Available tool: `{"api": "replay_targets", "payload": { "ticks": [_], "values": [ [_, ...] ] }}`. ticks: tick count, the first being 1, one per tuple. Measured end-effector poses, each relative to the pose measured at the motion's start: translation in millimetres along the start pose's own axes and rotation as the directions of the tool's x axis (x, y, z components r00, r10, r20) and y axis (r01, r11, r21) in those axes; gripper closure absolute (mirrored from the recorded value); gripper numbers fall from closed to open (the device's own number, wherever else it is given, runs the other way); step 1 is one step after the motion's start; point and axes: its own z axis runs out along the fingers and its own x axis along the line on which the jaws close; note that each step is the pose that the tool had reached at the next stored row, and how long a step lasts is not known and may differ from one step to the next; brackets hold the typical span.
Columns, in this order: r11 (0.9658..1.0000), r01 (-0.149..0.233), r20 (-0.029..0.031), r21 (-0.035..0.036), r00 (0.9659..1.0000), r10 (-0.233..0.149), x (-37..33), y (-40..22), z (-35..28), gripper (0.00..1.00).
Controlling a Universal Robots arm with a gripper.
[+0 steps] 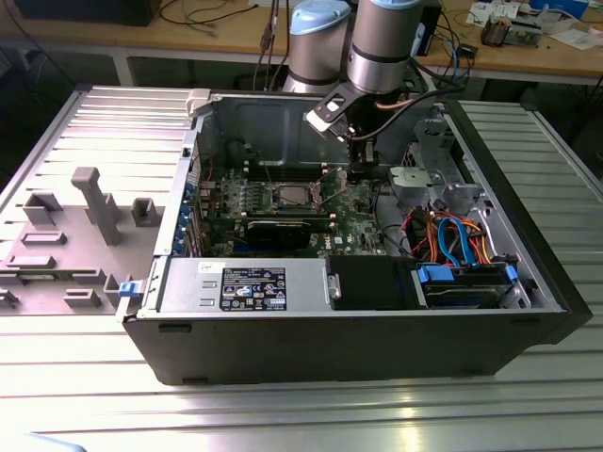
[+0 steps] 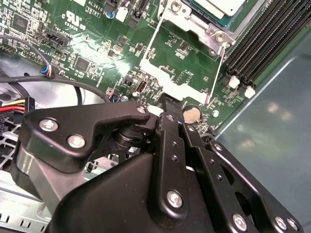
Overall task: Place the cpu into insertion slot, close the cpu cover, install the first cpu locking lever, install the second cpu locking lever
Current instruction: 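Close the cpu cover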
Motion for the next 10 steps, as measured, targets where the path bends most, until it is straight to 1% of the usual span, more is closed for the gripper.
{"api": "replay_targets", "payload": {
  "ticks": [4, 10],
  "values": [
    [1.0000, 0.000, 0.0000, 0.0000, 1.0000, 0.000, 0.0, -0.5, 0.0, 0.89],
    [1.0000, 0.000, 0.0000, 0.0000, 1.0000, 0.000, 0.1, -4.4, -0.1, 0.89]
  ]
}}
